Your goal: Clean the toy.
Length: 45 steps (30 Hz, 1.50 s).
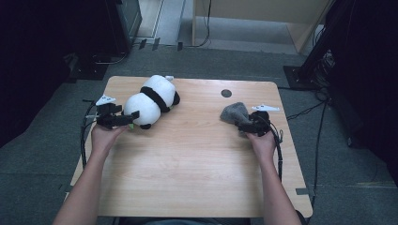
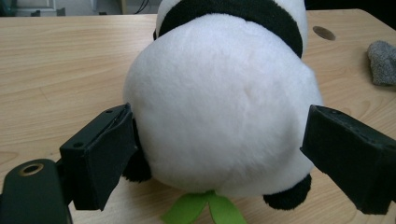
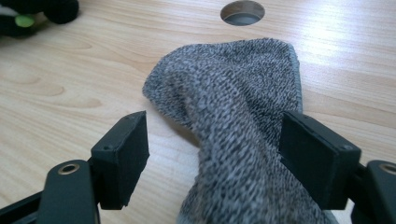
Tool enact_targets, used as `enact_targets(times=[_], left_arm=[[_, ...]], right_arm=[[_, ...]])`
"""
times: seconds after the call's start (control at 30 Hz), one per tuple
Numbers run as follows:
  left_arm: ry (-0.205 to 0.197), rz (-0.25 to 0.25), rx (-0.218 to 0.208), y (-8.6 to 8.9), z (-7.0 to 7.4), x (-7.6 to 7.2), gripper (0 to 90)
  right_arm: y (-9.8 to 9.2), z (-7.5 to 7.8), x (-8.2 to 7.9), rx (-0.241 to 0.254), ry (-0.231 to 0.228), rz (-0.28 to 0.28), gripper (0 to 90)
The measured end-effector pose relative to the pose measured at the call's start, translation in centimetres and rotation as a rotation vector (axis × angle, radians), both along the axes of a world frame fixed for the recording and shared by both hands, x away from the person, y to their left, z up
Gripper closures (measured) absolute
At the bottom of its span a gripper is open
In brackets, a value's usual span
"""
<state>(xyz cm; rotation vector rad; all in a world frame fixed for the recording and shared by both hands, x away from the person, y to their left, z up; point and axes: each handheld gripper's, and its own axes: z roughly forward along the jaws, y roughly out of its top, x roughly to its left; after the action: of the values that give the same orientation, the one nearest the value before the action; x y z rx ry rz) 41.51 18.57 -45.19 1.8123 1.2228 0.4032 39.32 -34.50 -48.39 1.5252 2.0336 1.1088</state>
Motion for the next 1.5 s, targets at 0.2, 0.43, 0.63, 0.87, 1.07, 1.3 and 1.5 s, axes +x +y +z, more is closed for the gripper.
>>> enact_targets(times=[0.2, 0.43, 0.63, 0.87, 1.07, 1.3, 1.5], left_arm=[[0.000, -0.026, 0.030, -0.1, 0.3, -1.8, 12.7], [0.001, -0.037, 0.039, 0.0, 0.4, -3.1, 12.9], [-0.018, -0.050, 0.057, -0.1, 0.6, -4.5, 13.4], [-0.054, -0.097, 0.057, -0.8, 0.6, -6.2, 16.8], [-0.039, -0.154, 0.069, -1.9, 0.0, -7.1, 21.6], [-0.026, -0.225, 0.044, -3.3, -1.1, -7.3, 22.0], [-0.021, -0.302, 0.058, -4.9, -2.4, -7.7, 22.6]], right_arm=[[0.1, 0.3, -1.2, -0.010, -0.007, 0.015, 24.5], [0.1, 0.9, -3.2, -0.010, -0.035, 0.019, 24.5], [-0.5, 0.9, -4.8, -0.003, -0.031, 0.015, 24.5], [-0.2, 0.3, -6.3, 0.011, -0.011, 0.039, 25.2], [0.5, 0.4, -7.4, 0.005, -0.022, 0.064, 26.0], [2.0, 0.0, -7.9, 0.078, -0.028, 0.129, 28.6], [2.8, -0.5, -7.6, 0.055, -0.017, 0.168, 29.1]])
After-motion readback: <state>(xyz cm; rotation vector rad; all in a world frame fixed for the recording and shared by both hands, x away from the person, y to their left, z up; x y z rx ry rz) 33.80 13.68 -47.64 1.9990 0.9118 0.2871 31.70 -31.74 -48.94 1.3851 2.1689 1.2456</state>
